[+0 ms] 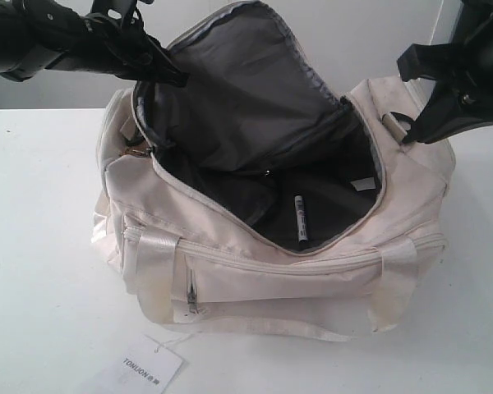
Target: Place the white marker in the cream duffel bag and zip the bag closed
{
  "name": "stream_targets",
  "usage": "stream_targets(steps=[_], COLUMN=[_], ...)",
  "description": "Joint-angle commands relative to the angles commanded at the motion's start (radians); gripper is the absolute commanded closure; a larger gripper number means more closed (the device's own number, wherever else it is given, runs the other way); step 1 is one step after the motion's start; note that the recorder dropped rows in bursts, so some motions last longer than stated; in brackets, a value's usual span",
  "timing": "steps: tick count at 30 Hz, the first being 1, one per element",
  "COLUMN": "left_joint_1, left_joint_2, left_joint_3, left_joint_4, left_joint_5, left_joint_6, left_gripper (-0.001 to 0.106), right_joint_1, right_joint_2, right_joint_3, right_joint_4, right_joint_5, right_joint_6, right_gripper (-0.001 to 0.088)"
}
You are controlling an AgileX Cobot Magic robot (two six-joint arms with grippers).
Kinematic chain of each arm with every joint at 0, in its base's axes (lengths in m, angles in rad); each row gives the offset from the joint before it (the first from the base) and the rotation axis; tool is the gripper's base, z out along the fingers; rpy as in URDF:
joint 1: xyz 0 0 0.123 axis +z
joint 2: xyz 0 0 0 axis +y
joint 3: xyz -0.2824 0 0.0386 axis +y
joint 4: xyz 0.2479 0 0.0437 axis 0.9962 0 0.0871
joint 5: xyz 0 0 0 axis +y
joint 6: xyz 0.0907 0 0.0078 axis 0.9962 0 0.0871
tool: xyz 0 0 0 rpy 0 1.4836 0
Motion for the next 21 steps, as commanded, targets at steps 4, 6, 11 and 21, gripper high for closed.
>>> stream_targets(steps=[4, 6, 11, 21], left_joint_1=[0.000, 0.000, 0.000, 0.000], left_joint_2=[-0.002, -0.008, -0.033, -0.082], left_joint_3=[0.000, 0.000, 0.000, 0.000], left_joint_4=[-0.005, -0.018, -0.050, -0.265], left_joint_5=[0.033, 0.063, 0.161, 0.400], left_joint_6=[0.000, 0.000, -0.004, 0.000], left_gripper=[0.105, 0.105, 0.105, 0.105], right_joint_1=[0.000, 0.000, 0.000, 0.000], right_joint_2=[0.000, 0.000, 0.000, 0.000], right_joint_3=[0.000, 0.000, 0.000, 0.000], right_joint_4=[0.000, 0.000, 0.002, 0.004], right_joint_5=[0.000, 0.000, -0.011, -0.010], right_joint_6=[0.000, 0.000, 0.000, 0.000], right_gripper=[0.0868, 0.0868, 0.0868, 0.0868])
